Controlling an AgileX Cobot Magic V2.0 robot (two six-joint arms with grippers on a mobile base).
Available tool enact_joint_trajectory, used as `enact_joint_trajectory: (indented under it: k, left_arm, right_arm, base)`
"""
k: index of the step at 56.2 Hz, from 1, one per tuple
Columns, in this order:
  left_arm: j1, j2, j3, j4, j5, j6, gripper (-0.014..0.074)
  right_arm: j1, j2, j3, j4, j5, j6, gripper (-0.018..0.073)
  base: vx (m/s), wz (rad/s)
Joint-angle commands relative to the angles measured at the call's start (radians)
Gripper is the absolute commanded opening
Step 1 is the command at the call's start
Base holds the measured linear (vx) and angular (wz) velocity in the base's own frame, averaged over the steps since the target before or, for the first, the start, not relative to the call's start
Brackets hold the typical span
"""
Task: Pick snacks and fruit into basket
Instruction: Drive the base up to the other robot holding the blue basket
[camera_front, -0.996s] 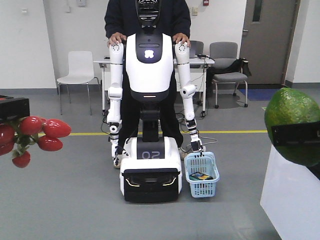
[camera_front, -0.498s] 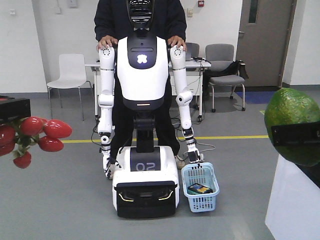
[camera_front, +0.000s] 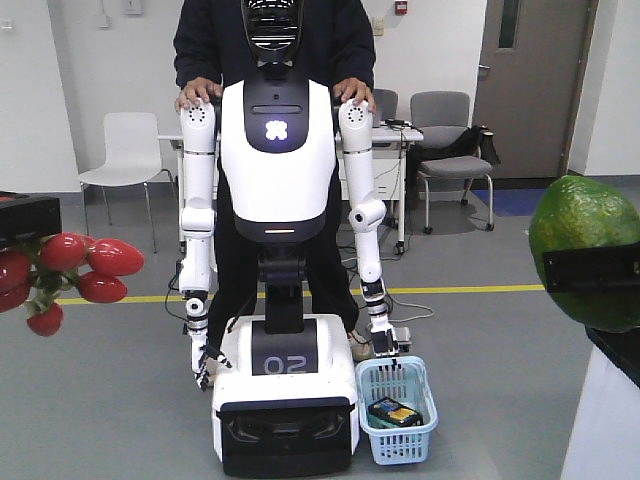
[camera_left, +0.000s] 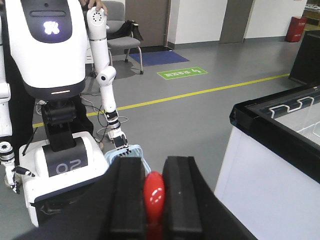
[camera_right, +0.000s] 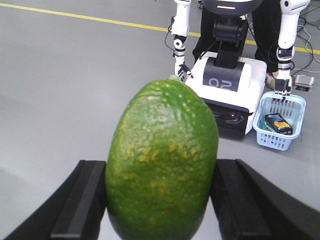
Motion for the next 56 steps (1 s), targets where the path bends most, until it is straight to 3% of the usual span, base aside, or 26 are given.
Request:
enact_joint_trajectory:
  k: [1, 56]
  left_arm:
    - [-0.005, -0.009, -0.029, -0.009, -0.083, -0.006, -0.0006]
    - [-0.005, -0.009, -0.029, -0.009, -0.083, -0.006, -0.0006]
  right_arm:
    - [-0.003, -0.009, -0.027, 0.002, -0.089, -0.005, -0.0008]
    - [-0.003, -0.009, -0.027, 0.002, -0.089, -0.005, -0.0008]
  base:
    - [0.31, -0.01]
    - [0.31, 0.01]
